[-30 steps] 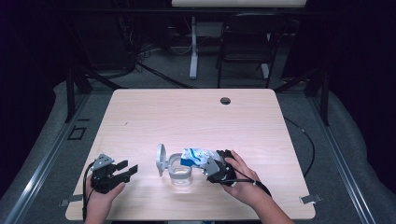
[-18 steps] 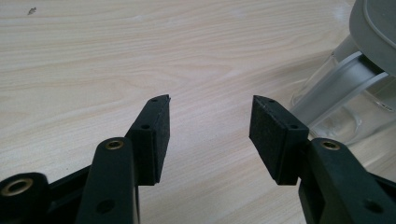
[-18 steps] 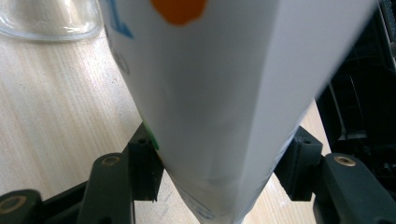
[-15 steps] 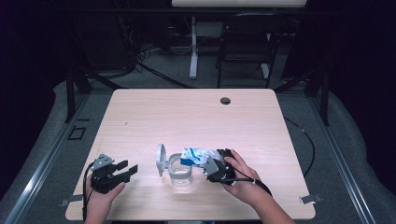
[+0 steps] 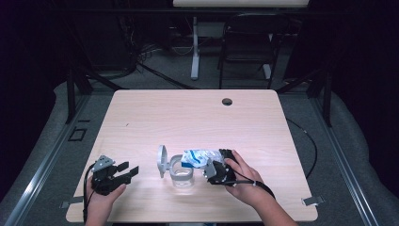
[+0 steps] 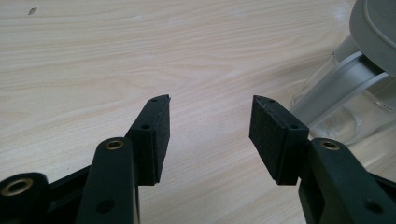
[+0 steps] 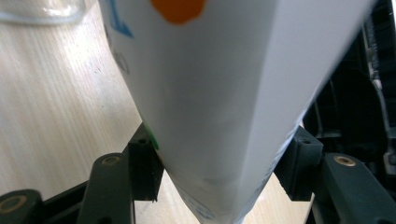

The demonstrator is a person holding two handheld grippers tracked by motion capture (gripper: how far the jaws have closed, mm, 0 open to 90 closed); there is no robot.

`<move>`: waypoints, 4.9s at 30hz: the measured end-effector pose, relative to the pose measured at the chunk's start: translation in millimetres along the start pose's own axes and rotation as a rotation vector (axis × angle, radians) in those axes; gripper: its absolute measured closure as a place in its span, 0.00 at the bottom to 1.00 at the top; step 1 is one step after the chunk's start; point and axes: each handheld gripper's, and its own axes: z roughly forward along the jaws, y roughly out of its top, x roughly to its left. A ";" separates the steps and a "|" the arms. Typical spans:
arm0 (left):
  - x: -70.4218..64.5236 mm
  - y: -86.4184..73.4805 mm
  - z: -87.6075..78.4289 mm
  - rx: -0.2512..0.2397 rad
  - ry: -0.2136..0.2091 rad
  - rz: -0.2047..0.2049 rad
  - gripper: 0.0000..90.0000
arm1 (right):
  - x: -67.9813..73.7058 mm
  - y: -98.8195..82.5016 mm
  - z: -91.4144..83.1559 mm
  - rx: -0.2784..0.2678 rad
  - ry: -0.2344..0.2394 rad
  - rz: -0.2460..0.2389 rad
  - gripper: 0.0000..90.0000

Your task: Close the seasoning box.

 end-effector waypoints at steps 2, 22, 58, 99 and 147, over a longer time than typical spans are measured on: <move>0.0 0.0 0.0 0.000 -0.001 0.000 0.54 | 0.4 0.3 0.3 0.004 -0.003 -0.006 0.47; 0.0 -0.6 0.8 -0.005 -0.002 -0.001 0.54 | -2.8 2.5 -1.1 0.039 -0.025 -0.057 0.47; 0.1 -0.6 0.2 -0.007 -0.002 -0.003 0.54 | -7.4 6.3 -5.5 0.060 -0.067 -0.107 0.47; -1.5 0.3 -1.1 -0.017 -0.001 -0.002 0.54 | -6.3 15.4 -9.1 0.087 -0.137 -0.239 0.47; 1.3 0.4 -2.2 -0.005 0.001 -0.003 0.54 | -13.9 21.5 -6.5 0.107 -0.159 -0.318 0.48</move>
